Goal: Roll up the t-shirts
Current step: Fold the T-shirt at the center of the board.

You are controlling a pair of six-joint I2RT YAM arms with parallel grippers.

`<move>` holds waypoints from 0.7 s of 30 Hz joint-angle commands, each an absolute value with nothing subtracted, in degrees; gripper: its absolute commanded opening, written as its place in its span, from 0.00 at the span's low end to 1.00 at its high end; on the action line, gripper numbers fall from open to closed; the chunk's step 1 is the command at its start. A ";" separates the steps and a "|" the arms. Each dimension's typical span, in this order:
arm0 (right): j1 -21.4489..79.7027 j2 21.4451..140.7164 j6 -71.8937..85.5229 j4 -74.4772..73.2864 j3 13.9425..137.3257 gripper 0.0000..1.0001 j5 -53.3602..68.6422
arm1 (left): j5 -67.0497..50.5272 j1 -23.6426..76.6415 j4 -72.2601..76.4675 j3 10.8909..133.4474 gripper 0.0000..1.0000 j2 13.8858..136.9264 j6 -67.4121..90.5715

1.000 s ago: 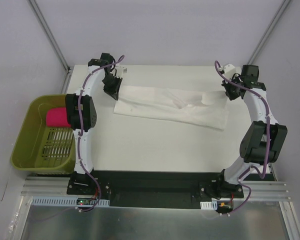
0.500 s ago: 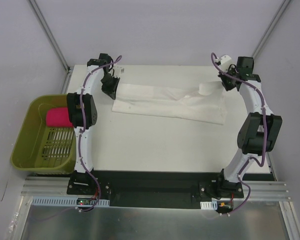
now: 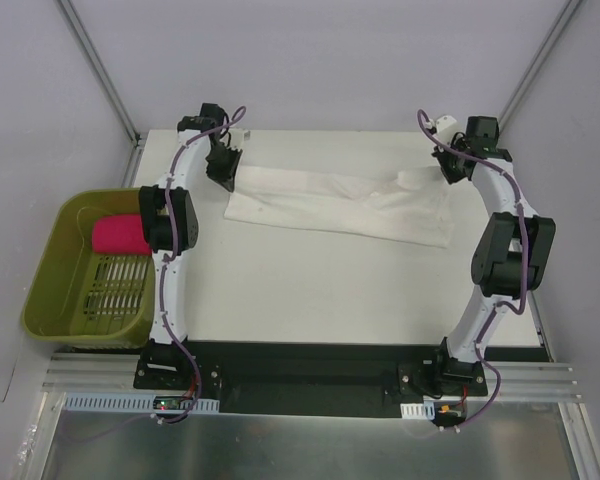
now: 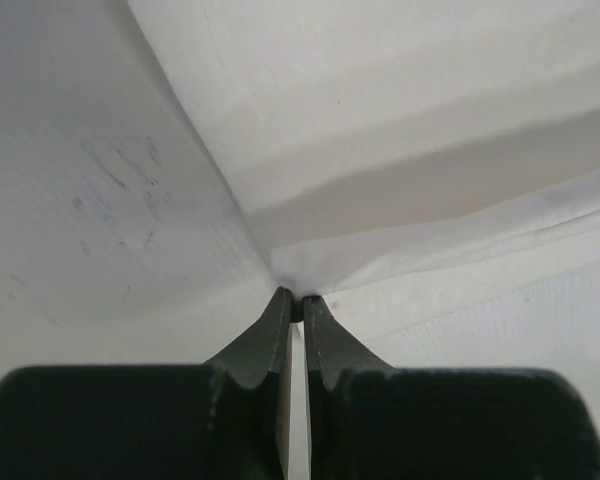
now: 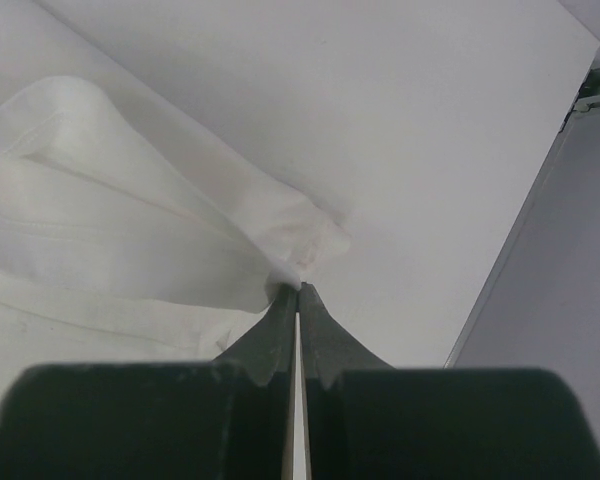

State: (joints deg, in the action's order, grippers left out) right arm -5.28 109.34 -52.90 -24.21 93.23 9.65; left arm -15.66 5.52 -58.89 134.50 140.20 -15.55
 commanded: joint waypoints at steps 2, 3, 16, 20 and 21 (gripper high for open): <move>-3.87 112.84 -48.70 -17.06 96.77 0.02 4.93 | -8.45 5.01 -56.34 138.95 0.20 142.64 -11.87; -3.87 113.63 -47.39 -16.18 96.85 0.26 3.88 | -6.96 5.44 -55.73 139.30 0.24 142.56 -11.52; -3.60 105.83 -50.36 -34.52 91.15 0.60 8.16 | -14.24 7.29 -50.29 120.46 0.30 126.66 -14.06; -3.60 106.00 -51.16 -42.18 87.90 0.61 10.73 | -14.59 7.21 -48.96 114.26 0.25 126.47 -14.85; -3.69 105.74 -50.63 -42.54 87.02 0.61 10.46 | -14.59 7.21 -48.78 113.82 0.25 126.74 -14.42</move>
